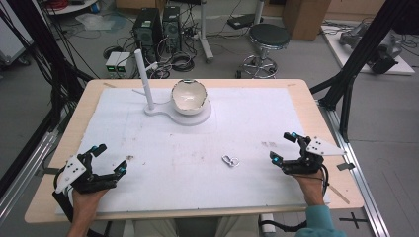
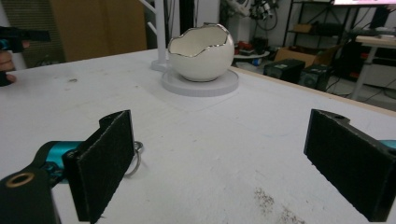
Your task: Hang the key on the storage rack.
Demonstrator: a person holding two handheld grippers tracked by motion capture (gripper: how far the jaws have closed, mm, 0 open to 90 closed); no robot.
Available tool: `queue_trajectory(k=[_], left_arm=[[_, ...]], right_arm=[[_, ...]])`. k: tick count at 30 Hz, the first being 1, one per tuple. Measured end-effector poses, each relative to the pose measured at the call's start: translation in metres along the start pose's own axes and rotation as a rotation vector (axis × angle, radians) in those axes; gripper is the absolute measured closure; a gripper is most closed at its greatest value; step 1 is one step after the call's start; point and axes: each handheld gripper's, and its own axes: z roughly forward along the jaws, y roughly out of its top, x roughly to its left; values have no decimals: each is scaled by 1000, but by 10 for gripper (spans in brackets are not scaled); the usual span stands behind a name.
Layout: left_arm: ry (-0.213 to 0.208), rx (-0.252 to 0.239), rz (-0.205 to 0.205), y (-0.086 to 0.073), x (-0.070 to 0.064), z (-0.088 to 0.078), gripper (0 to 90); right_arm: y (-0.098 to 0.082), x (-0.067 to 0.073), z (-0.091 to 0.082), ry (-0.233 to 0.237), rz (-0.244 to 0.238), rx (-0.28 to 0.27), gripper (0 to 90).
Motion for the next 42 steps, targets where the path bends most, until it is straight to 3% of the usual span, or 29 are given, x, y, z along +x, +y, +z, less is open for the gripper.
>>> queue_trajectory(k=[4, 6, 10, 11, 12, 17, 22, 26, 34, 37, 42], left_arm=[[0, 2, 3, 0, 0, 0, 54], [0, 3, 1, 0, 0, 0, 54], [0, 4, 1, 0, 0, 0, 54], [0, 5, 1, 0, 0, 0, 54], [1, 4, -1, 0, 0, 0, 54], [1, 4, 0, 0, 0, 0, 54], [0, 4, -1, 0, 0, 0, 54], [0, 5, 2, 0, 0, 1, 54], [-1, 4, 0, 0, 0, 1, 54], [-1, 4, 1, 0, 0, 1, 54], [-1, 5, 1, 0, 0, 1, 54]], right_arm=[[26, -3, 7, 79, -32, 72, 81], [32, -4, 9, 89, -45, 90, 81], [53, -2, 24, 189, -62, 183, 81], [53, -2, 24, 189, -62, 183, 81], [60, 0, 32, 208, -95, 228, 81], [70, 5, 49, 256, -154, 298, 80], [72, 10, 67, 330, -169, 393, 80], [72, 18, 83, 373, -245, 508, 81], [67, 31, 107, 444, -270, 612, 81], [62, 35, 118, 485, -268, 675, 81], [53, 36, 129, 499, -273, 757, 81]])
